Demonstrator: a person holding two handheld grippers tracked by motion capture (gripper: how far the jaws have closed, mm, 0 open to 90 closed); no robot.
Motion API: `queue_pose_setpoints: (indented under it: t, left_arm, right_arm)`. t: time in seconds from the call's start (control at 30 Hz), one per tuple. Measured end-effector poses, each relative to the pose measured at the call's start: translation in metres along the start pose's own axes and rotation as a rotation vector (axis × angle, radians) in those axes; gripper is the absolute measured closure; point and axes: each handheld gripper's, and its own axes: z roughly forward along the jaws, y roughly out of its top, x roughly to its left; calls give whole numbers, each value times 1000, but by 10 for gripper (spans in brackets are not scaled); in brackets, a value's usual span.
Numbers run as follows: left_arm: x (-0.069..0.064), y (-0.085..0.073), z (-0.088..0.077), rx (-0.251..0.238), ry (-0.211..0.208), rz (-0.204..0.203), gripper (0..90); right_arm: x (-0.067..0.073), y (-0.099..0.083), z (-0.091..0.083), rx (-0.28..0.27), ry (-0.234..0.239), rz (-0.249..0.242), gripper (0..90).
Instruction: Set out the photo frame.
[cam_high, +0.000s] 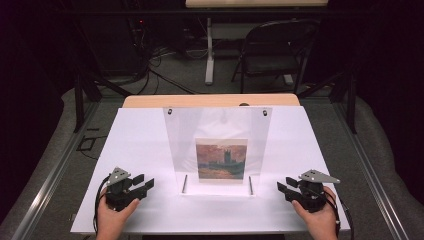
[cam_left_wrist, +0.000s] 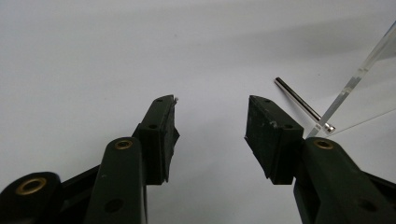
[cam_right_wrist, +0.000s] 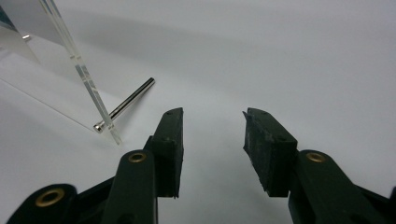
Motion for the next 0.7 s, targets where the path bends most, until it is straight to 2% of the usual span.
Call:
queue_pose_setpoints:
  t: [0.27, 0.7]
  left_arm:
    - [1, -1, 4, 12, -11, -5, 506]
    - [2, -2, 5, 24, -13, -14, 489]
  right_arm:
    - [5, -1, 6, 19, 30, -10, 555]
    - [3, -1, 7, 20, 35, 2, 551]
